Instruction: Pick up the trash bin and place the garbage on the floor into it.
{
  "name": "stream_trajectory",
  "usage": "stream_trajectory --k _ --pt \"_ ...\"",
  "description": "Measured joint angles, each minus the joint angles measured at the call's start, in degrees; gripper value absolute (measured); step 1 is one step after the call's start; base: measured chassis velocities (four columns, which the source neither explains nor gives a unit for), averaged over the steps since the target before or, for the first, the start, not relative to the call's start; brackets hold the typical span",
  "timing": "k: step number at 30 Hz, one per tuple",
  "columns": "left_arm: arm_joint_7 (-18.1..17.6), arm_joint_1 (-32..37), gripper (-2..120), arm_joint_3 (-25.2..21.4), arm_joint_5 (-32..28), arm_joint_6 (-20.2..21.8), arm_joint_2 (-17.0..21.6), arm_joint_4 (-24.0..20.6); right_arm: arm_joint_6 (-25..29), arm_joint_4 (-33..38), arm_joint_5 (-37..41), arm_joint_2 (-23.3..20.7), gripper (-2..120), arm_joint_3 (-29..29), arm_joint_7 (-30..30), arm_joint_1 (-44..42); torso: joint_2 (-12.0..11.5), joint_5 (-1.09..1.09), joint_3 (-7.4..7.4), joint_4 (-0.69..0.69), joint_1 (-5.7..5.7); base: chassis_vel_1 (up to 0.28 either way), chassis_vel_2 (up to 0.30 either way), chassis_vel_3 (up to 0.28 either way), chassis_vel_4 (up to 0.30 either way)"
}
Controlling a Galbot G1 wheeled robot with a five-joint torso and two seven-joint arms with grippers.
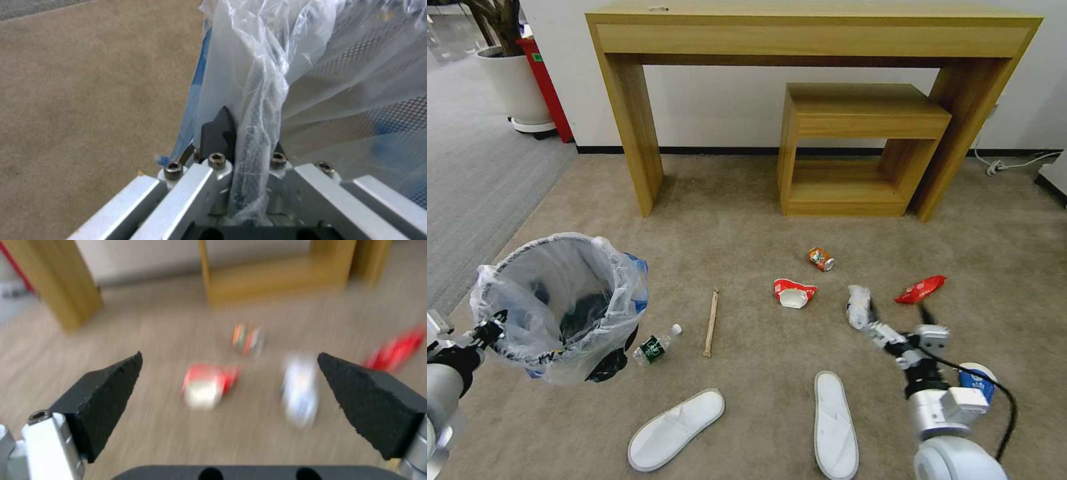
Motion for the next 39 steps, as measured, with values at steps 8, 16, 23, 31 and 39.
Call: stream_trajectory --k 8,16,23,31,39 --pt "0.0 0.1 1 0.0 0.5 0.0 0.2 -0.2 -16.1 -7.2 8.5 -1.3 100 -8.5 6.8 3.0 0.0 0.01 0.0 0.0 0.0 0.0 0.0 0.0 0.0" --pt "0.0 0.4 1 -0.5 0.7 0.0 0.5 -0.5 -18.4 -15.5 9.4 -0.3 100 -12.4 11.8 6.0 0.0 -0.01 0.0 0.0 0.0 0.0 0.0 0.0 0.0" --pt "-0.1 0.0 1 0.2 1.1 0.0 0.6 -0.1 -18.3 -17.7 7.3 -0.4 100 -12.1 14.4 6.1 0.0 0.01 0.0 0.0 0.0 0.0 0.0 0.0 0.0" --pt "0.0 -0.7 1 1.6 1.8 0.0 0.7 0.7 -17.4 -18.1 7.0 -1.0 100 -10.3 14.7 5.4 0.0 0.01 0.0 -0.01 0.0 0.0 0.0 0.0 0.0" --pt "0.7 -0.7 1 1.4 1.8 0.0 1.0 1.4 -17.2 -19.1 6.4 -0.8 100 -9.8 15.0 5.1 0.0 0.01 0.0 0.0 0.0 0.0 0.0 0.0 0.0"
